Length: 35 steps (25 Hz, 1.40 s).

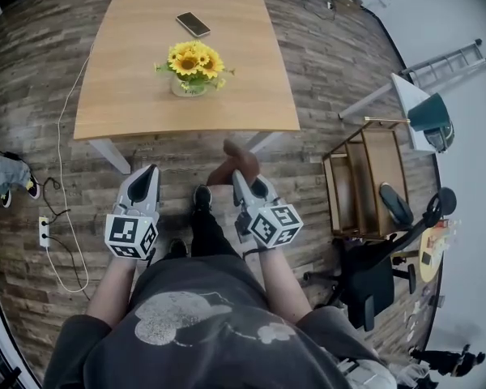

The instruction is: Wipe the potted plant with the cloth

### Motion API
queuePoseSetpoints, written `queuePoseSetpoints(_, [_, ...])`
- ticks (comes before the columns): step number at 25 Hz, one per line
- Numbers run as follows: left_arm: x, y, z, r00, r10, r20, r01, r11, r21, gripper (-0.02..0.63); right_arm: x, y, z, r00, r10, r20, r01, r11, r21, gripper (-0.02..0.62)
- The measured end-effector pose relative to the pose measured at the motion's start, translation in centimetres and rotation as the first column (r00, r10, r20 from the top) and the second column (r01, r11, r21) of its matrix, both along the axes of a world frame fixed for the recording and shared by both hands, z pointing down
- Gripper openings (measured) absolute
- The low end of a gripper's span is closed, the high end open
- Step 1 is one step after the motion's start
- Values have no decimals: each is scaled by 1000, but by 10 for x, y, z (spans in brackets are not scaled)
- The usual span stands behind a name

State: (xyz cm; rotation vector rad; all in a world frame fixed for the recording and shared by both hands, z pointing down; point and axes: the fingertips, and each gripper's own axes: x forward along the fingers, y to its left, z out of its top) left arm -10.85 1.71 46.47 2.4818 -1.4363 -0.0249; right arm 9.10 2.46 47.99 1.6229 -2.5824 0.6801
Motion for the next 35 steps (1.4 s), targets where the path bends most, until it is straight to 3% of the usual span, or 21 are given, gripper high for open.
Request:
queuePoseSetpoints(14, [15,-93,2,998,-43,35,43,999,-2,18,16,-119,10,999,-33,15,33,999,-5,48])
queuePoseSetpoints(21, [39,-142,11,999,-18,47,19,1000,-22,18,34,-194,22,999,-45,31,46,998,-41,48])
queuePoseSetpoints(29, [39,-194,39,983,-105,152,117,991,-69,20,61,-259,27,999,-32,44,34,998,-56,48])
queuePoseSetpoints(33, [39,-210,46,978,-114,177,129,989,-71,20,66,-282,42,997,-76,-9,75,992,-103,48])
queuePoseSetpoints(35, [42,-219,48,977,-111,183,124,990,-62,60,59,-294,50,989,-135,-57,127,985,-119,48])
